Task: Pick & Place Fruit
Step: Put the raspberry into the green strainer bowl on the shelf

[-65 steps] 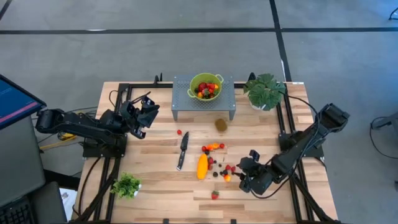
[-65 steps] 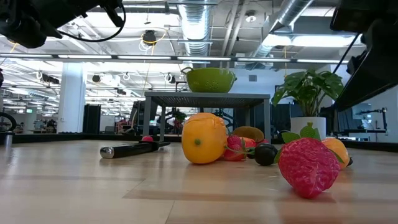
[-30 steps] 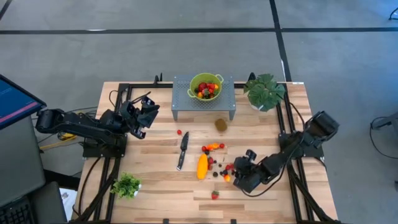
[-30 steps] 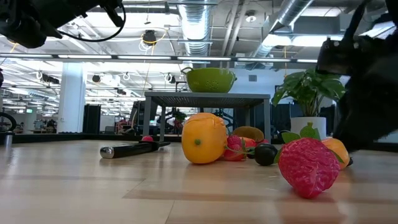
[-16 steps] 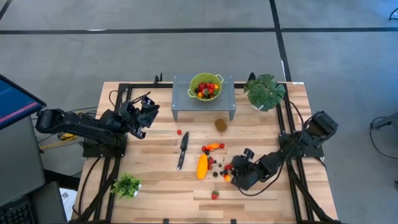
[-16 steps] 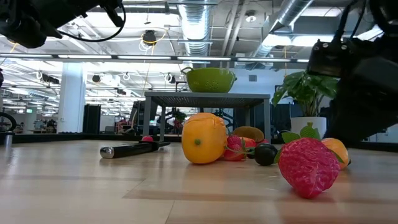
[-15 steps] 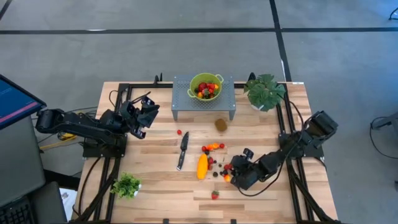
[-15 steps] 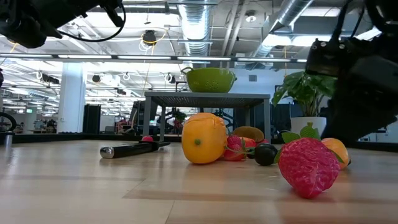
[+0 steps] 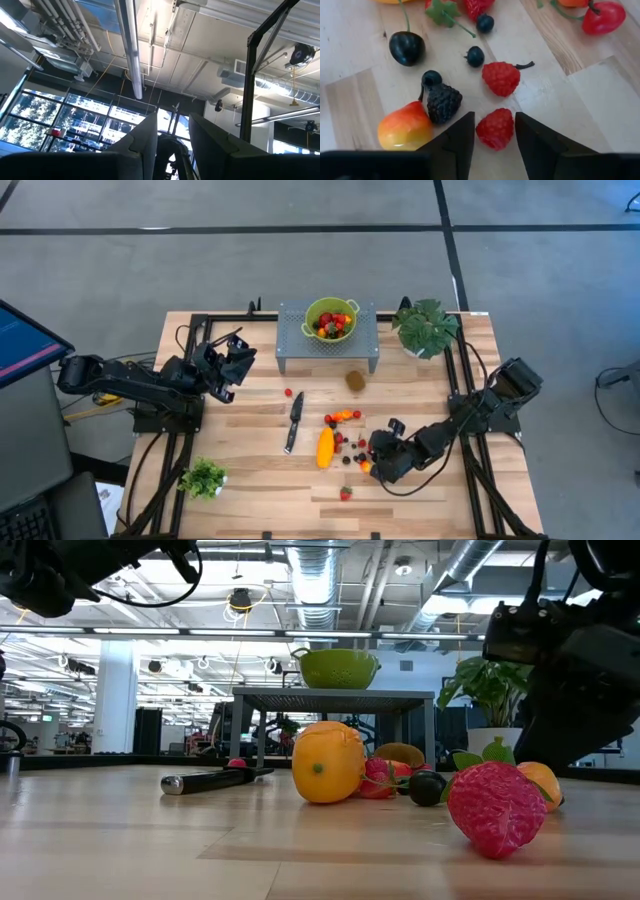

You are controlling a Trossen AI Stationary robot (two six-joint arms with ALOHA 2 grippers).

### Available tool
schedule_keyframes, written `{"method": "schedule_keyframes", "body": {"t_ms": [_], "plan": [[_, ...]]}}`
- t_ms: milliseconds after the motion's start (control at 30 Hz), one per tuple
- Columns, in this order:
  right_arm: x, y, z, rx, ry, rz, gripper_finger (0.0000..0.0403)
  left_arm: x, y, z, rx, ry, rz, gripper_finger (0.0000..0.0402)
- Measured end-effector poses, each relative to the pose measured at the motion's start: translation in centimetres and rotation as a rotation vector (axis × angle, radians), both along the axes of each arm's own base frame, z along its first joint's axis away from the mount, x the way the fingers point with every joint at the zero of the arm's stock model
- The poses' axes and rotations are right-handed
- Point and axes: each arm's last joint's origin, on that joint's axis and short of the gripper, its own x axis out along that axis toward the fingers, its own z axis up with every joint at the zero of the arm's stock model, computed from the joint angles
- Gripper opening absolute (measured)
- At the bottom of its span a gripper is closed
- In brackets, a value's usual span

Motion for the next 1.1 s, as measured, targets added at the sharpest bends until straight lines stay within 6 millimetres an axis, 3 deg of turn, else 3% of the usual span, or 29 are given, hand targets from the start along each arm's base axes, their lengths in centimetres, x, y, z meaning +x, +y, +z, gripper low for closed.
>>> {"method": "schedule_keyframes", "body": {"t_ms": [900,1100], "plan": [[-0.4,-0.3,-0.1,-0.011,0.044,-0.014,0.0088,0.0,0.0,0.0,0.002,0.0,-0.002,0.0106],[0.3,0.0,2.1,-0.031,-0.007,0.078,0.0094,0.0,0.0,0.0,0.002,0.0,-0.002,0.0106]]}}
